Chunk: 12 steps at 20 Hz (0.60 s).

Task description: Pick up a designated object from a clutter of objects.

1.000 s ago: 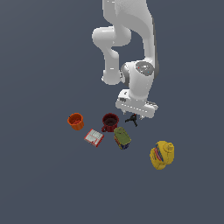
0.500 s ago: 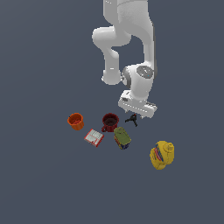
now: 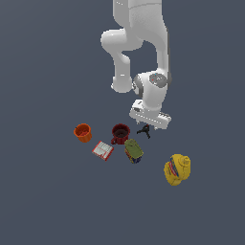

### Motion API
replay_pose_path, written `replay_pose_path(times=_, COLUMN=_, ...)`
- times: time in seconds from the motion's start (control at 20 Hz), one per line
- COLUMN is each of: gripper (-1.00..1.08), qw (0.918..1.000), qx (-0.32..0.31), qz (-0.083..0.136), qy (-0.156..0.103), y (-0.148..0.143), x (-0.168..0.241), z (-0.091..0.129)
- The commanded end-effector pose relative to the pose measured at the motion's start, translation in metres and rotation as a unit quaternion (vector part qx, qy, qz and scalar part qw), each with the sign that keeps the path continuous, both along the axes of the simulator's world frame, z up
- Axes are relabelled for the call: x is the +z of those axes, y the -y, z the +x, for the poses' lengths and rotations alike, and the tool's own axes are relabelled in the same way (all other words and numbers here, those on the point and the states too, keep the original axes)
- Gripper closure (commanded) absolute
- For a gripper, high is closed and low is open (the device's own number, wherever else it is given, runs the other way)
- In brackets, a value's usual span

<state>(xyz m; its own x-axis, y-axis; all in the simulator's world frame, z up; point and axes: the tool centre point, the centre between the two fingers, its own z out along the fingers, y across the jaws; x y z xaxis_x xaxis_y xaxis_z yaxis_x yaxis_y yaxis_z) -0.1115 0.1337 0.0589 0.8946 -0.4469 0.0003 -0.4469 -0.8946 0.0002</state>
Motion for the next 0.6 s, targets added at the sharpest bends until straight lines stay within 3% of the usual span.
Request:
replay_pose_path(times=0.0, gripper=-0.92, qw=1.0000, qx=0.000, qz=0.000, qy=0.000, y=0.000, x=-0.007, z=-0.001)
replay_pose_path(times=0.55, gripper=-0.92, qw=1.0000, qx=-0.001, qz=0.000, qy=0.000, y=0.000, x=-0.042, z=-0.001)
